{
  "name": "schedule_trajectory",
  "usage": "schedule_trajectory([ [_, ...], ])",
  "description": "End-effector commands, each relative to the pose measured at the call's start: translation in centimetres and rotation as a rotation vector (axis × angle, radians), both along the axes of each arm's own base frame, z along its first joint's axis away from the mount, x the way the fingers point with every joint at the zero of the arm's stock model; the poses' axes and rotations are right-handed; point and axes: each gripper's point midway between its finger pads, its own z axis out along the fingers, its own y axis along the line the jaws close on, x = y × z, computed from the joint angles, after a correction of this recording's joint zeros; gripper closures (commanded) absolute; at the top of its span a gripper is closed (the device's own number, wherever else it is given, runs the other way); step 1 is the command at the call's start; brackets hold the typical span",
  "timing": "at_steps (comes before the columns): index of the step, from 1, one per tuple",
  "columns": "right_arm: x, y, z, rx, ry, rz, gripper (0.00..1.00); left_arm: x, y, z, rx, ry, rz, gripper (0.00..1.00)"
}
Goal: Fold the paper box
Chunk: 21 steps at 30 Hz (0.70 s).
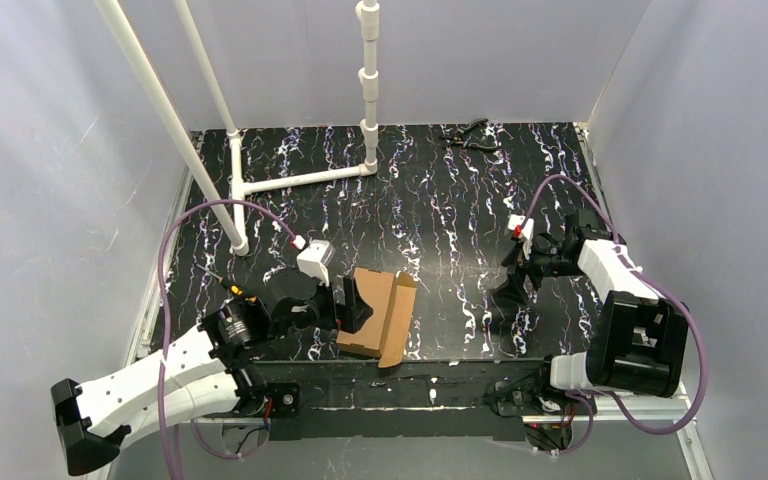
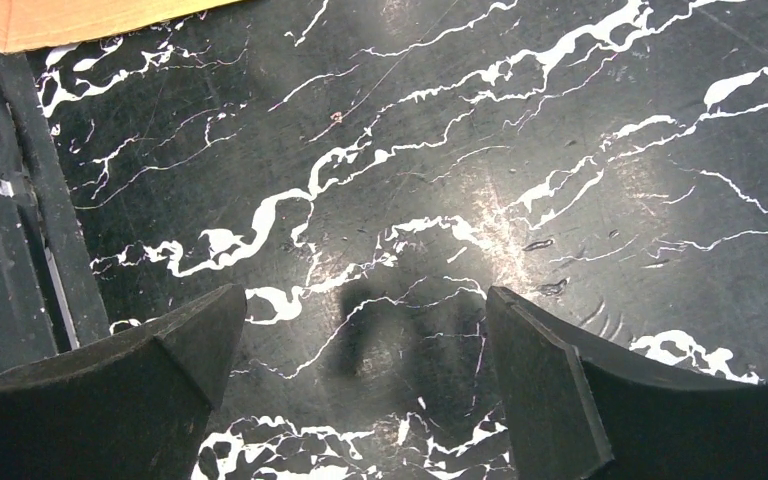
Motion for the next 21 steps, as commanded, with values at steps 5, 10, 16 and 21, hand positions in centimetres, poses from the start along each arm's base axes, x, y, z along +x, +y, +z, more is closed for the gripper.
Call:
schedule_trajectory([
  [5, 0.6, 0.7, 1.8, 0.057, -0.049, -0.024, 0.02, 0.3, 0.2, -0.3, 0.029, -0.048, -0.028, 0.02],
  [10, 0.3, 2.5, 1.6, 0.080, -0.025, 0.049, 0.02, 0.9, -0.5, 0.1, 0.001, -0.072, -0.015, 0.02],
  [16, -1.1, 6.8, 0.3, 0.010, 0.018, 0.219, 0.02, 0.9, -0.2, -0.2, 0.019, -0.051, -0.001, 0.02],
  [21, -0.4, 8.7, -0.2, -0.042, 0.019, 0.224, 0.02, 1.2, 0.6, 0.0, 0.026, -0.037, 0.060, 0.02],
])
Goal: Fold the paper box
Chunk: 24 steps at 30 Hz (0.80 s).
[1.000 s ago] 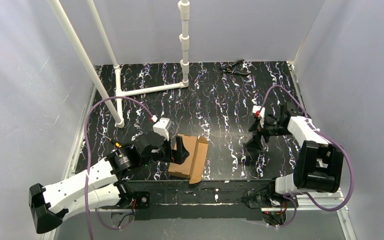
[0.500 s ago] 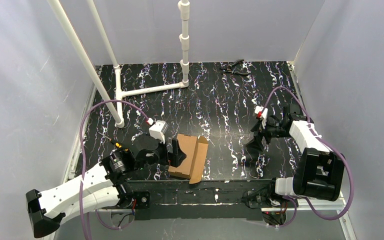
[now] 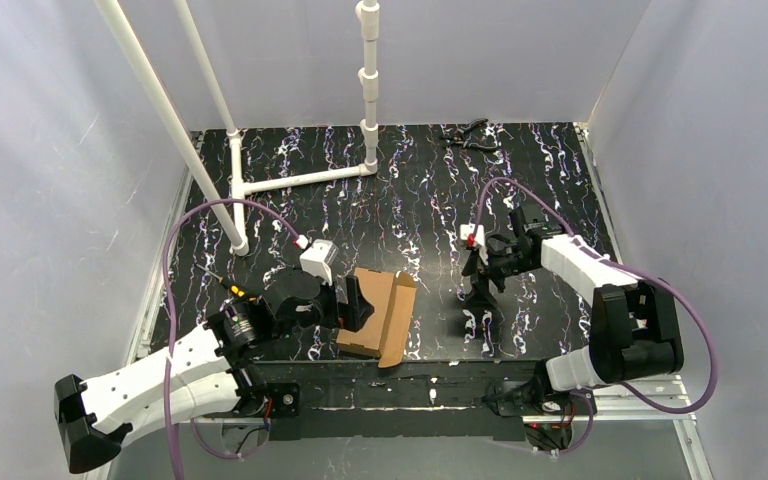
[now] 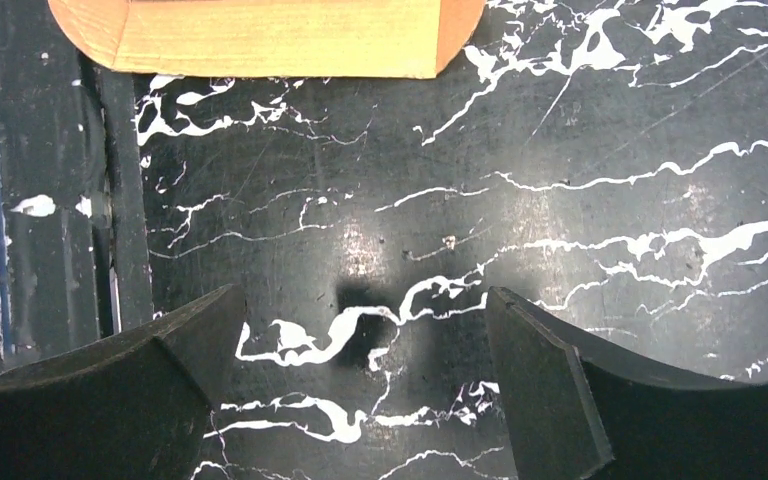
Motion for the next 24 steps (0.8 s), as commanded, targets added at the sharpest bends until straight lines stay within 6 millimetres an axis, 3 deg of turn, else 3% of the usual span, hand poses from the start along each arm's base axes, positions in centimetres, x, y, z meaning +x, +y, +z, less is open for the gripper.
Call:
schedule_trajectory([
  [1, 2.4, 1.4, 0.6, -0.035, -0.037, -0.027, 0.01, 0.7, 0.7, 0.7, 0.009, -0.014, 0.059, 0.02],
  [5, 3.4, 2.2, 0.8, -0.011, 0.015, -0.057, 0.02, 1.2, -0.3, 1.1, 0.104, 0.004, 0.017, 0.02],
  [11, 5.6, 4.3, 0.2, 0.058, 0.089, -0.109, 0.07, 1.8, -0.1, -0.7, 0.316, 0.050, -0.030, 0.02],
  [16, 5.9, 6.9, -0.7, 0.105, 0.168, -0.137, 0.16, 2.7, -0.9, -1.7, 0.287, -0.029, -0.059, 0.02],
  [20, 5.8, 9.6, -1.2, 0.144, 0.214, -0.133, 0.21, 3.8, -1.0, -3.0, 0.286, 0.007, -0.015, 0.02],
  [24, 5.9, 10.5, -2.2, 0.137, 0.243, -0.129, 0.26, 4.3, -1.8, -4.4, 0.269, 0.034, 0.014, 0.02],
])
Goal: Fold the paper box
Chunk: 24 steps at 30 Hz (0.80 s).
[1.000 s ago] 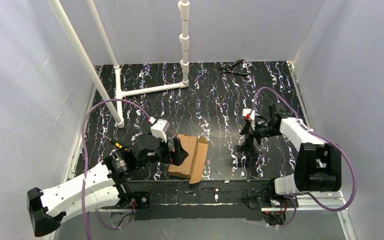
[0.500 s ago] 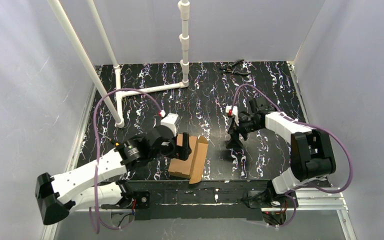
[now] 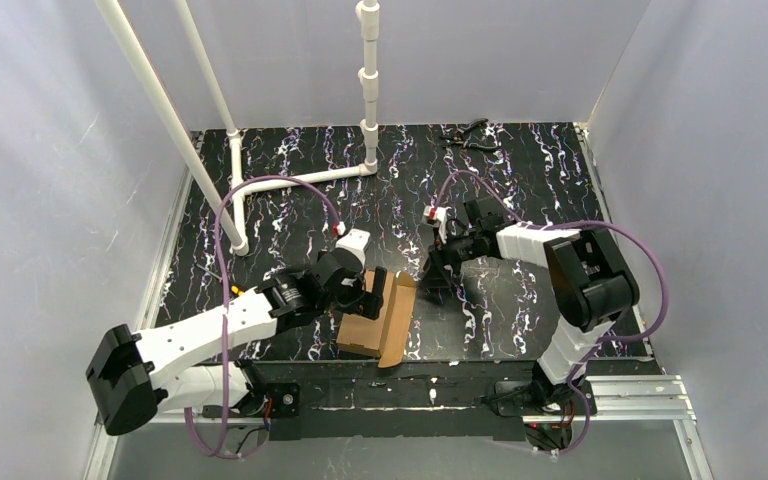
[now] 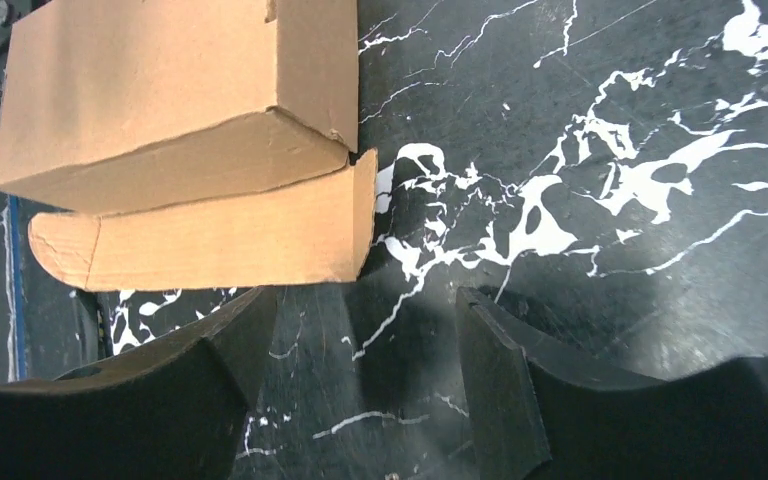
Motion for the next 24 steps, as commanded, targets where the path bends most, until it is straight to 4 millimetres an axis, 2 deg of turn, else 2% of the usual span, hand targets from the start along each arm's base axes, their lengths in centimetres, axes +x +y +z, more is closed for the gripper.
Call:
schedule_trajectory([
  [1, 1.2, 1.8, 0.7, 0.060, 0.010, -0.010, 0.27, 1.0, -0.8, -1.1, -0.027, -0.006, 0.039, 0.02],
  [6, 0.3, 2.5, 0.3, 0.064, 0.007, 0.035, 0.31, 1.5, -1.6, -2.8, -0.080, 0.013, 0.066, 0.02],
  [11, 0.1, 3.3, -0.5, 0.059, 0.034, 0.052, 0.39, 1.8, -1.2, -4.1, -0.070, 0.038, 0.090, 0.02],
  [14, -0.1, 3.4, -1.0, 0.046, 0.046, 0.072, 0.49, 1.6, -1.2, -4.7, -0.053, 0.059, 0.079, 0.02],
  [20, -0.3, 3.5, -0.6, 0.054, 0.023, 0.092, 0.71, 1.4, -1.1, -5.4, -0.017, 0.079, 0.065, 0.02],
  [24, -0.5, 3.5, -0.2, 0.050, 0.012, 0.096, 0.78, 1.7, -0.7, -5.1, 0.047, 0.081, 0.053, 0.02],
])
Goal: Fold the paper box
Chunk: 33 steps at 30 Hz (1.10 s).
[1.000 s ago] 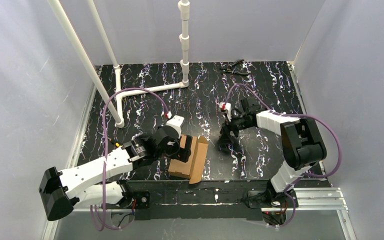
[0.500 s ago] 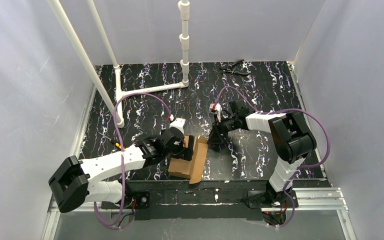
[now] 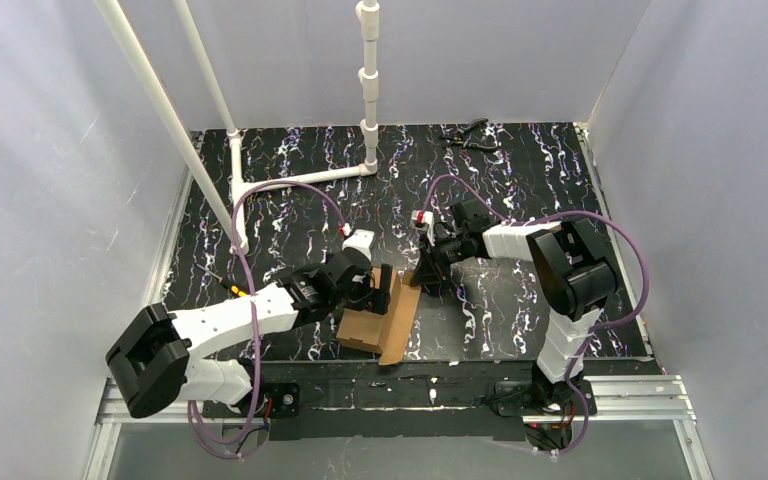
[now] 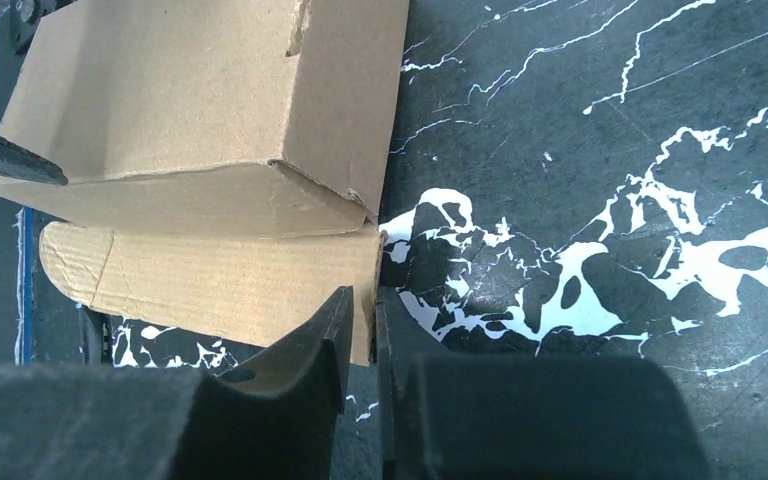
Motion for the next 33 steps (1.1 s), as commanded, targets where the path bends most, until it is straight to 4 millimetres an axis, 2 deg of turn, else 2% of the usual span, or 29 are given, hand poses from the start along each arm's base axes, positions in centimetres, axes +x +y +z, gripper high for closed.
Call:
schedule_trajectory([
  [1, 0.3, 0.5, 1.4, 0.023, -0.051, 0.025, 0.79, -0.3, 1.1, -0.6, 0.106, 0.042, -0.019, 0.02],
  [5, 0.4, 0.5, 1.8, 0.020, -0.075, 0.017, 0.87, 0.0, 1.3, -0.4, 0.165, 0.058, -0.026, 0.02],
  [9, 0.4, 0.4, 2.0, 0.015, -0.078, 0.011, 0.92, 0.1, 1.1, -0.8, 0.231, 0.105, -0.032, 0.09],
  [15, 0.4, 0.3, 2.2, 0.013, -0.079, 0.003, 0.96, 0.3, -0.2, 0.3, 0.207, 0.105, -0.041, 0.09],
  [21, 0.4, 0.2, 2.0, 0.002, -0.080, -0.003, 0.98, 0.3, -1.4, 2.5, 0.151, 0.103, -0.038, 0.07],
  [25, 0.6, 0.1, 1.7, -0.011, -0.087, -0.012, 0.99, 0.7, -0.6, 5.9, 0.097, 0.045, 0.022, 0.06],
  [27, 0.7, 0.0, 1.5, -0.016, -0.086, -0.015, 0.99, 0.8, 0.0, 7.4, 0.064, 0.005, 0.049, 0.09],
  [29, 0.8, 0.0, 1.4, -0.022, -0.086, -0.017, 0.99, 0.9, 0.9, 7.7, 0.055, -0.011, 0.073, 0.14],
  [33, 0.9, 0.0, 1.4, -0.024, -0.092, -0.019, 0.99, 0.9, 2.5, 5.5, 0.078, 0.043, 0.111, 0.40],
])
